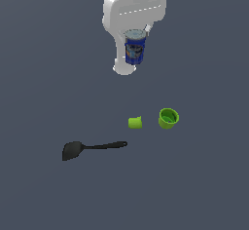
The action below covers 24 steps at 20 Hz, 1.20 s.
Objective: Pick up a designated object from a clutter of objects.
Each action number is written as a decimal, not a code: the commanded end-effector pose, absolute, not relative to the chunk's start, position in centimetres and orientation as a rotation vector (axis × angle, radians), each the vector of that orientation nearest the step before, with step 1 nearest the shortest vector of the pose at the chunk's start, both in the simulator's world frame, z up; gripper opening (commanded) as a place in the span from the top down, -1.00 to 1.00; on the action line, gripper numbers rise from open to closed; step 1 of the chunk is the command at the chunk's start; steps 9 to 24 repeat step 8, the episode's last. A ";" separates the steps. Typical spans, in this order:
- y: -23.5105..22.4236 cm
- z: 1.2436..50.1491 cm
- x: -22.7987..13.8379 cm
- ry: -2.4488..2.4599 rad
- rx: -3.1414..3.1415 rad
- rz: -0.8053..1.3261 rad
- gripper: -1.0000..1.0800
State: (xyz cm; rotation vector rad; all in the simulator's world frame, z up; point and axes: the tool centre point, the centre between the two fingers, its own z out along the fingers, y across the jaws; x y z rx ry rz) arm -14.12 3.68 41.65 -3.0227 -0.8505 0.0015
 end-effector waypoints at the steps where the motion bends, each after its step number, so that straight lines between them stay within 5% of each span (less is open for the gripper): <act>1: 3.4 42.9 -14.3 -0.851 -3.023 -0.002 1.00; 24: 3.0 44.0 -14.5 -0.851 -3.024 -0.001 1.00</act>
